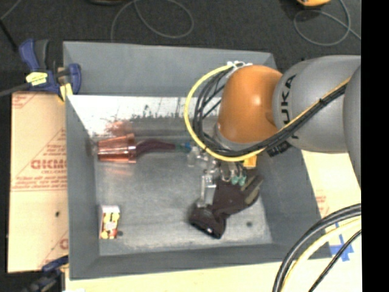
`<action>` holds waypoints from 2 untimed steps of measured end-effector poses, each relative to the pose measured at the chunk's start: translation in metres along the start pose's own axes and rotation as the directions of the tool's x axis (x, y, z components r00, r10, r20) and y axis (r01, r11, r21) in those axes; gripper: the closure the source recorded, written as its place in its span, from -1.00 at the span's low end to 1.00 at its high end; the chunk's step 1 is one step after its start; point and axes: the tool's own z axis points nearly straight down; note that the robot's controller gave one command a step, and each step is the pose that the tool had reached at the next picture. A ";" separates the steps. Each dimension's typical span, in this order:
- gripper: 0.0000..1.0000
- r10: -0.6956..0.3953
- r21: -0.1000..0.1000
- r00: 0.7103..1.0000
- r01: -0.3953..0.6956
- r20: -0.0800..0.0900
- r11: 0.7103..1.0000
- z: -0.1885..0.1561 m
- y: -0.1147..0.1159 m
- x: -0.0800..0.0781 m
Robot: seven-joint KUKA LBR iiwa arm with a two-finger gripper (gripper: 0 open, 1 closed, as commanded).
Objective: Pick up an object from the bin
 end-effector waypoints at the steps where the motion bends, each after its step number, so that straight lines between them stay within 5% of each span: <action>1: -1.00 0.001 0.000 1.000 -0.001 0.008 1.000 -0.005 0.000 -0.002; 2: -1.00 -0.119 0.001 0.993 0.119 0.013 0.993 0.014 -0.012 0.014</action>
Offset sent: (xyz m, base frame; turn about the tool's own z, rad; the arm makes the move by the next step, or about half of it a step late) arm -0.0459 -0.0383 -0.0508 -0.3040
